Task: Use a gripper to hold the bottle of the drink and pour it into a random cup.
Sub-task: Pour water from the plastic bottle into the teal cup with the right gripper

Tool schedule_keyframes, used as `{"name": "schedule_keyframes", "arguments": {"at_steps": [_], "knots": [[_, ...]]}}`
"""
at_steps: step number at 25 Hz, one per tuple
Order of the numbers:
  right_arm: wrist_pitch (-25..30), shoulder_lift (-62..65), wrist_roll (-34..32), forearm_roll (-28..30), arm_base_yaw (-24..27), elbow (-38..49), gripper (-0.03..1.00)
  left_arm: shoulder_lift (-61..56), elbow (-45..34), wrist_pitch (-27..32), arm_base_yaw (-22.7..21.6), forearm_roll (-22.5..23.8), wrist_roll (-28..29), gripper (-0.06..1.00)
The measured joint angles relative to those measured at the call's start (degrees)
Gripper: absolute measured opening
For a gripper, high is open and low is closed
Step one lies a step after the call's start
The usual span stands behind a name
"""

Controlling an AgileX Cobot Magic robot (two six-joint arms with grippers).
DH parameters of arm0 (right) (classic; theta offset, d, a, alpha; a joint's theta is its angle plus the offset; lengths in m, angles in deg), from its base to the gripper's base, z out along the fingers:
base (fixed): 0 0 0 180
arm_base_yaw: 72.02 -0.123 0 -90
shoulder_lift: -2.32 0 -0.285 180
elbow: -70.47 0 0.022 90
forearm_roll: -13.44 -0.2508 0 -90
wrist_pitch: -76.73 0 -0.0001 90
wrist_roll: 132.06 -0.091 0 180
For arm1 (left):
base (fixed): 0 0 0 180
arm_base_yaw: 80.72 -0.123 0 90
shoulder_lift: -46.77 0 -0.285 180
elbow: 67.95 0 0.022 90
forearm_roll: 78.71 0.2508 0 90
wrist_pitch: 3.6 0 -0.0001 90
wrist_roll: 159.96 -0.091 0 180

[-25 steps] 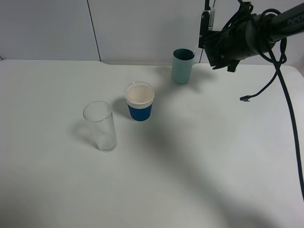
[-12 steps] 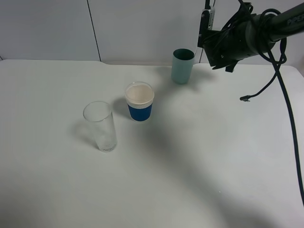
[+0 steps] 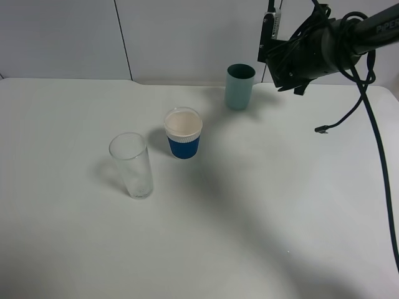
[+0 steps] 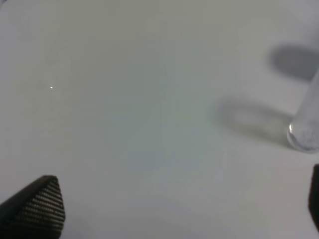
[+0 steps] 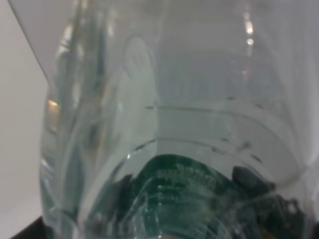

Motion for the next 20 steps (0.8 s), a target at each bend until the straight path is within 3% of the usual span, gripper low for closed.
{"name": "schedule_keyframes", "arguments": {"at_steps": [20], "knots": [[0.07,0.0,-0.08,-0.7,-0.84,0.0,0.53,0.0,0.0,0.0,0.0,0.0,0.0,0.99]]}}
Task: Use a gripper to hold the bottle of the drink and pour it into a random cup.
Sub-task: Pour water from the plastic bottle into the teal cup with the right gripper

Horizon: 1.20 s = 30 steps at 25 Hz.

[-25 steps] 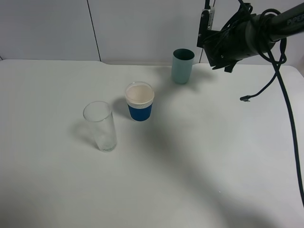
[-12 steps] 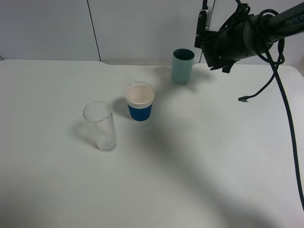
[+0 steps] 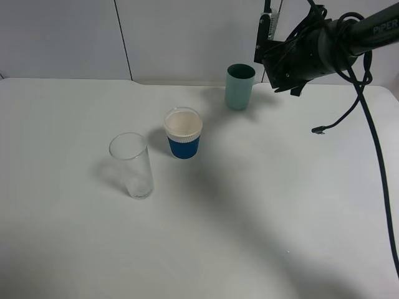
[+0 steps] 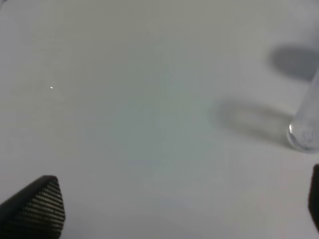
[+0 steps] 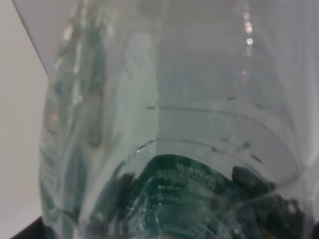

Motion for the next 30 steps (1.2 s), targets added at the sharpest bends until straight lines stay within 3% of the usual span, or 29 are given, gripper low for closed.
{"name": "schedule_keyframes", "arguments": {"at_steps": [30], "knots": [[2.62,0.0,2.65,1.34,-0.06,0.0,0.53,0.0,0.0,0.0,0.0,0.0,0.0,0.99]]}}
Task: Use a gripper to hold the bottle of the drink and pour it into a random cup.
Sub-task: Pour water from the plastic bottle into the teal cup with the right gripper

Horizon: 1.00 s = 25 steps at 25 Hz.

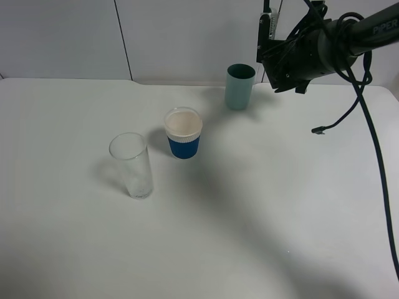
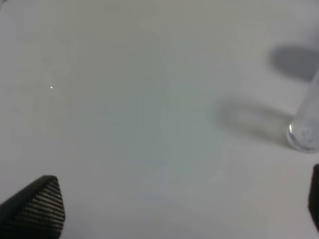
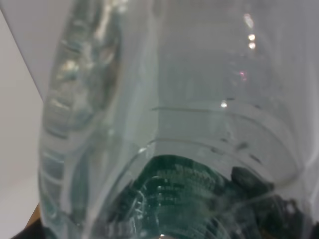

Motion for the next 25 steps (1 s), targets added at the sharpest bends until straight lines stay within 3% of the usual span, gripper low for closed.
{"name": "schedule_keyframes", "arguments": {"at_steps": [25], "knots": [[-0.11,0.0,-0.05,0.0,0.0,0.0,0.53,0.0,0.0,0.0,0.0,0.0,0.0,0.99]]}}
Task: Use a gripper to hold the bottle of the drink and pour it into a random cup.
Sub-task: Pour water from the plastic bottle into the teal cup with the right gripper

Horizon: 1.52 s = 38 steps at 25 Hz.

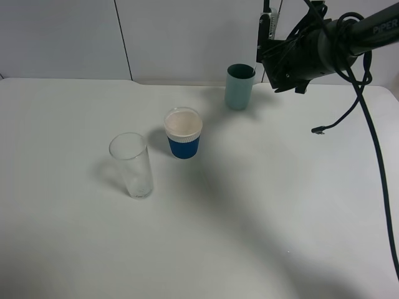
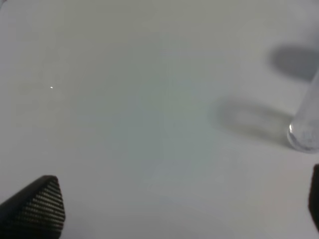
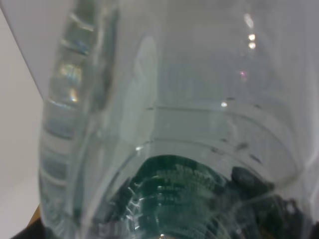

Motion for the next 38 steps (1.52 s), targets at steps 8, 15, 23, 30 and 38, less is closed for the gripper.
{"name": "schedule_keyframes", "arguments": {"at_steps": [8,15,23,30,38], "knots": [[0.13,0.0,0.05,0.0,0.0,0.0,0.53,0.0,0.0,0.0,0.0,0.0,0.0,0.99],[0.49,0.0,0.09,0.0,-0.25,0.0,0.53,0.0,0.0,0.0,0.0,0.0,0.0,0.99],[0.49,0.0,0.09,0.0,-0.25,-0.53,0.53,0.0,0.0,0.0,0.0,0.0,0.0,0.99],[0.66,0.0,0.09,0.08,-0.43,-1.52,0.53,0.0,0.0,0.0,0.0,0.0,0.0,0.99],[0.78,0.0,0.09,0.08,-0.59,-1.52,0.53,0.0,0.0,0.0,0.0,0.0,0.0,0.99]]}}
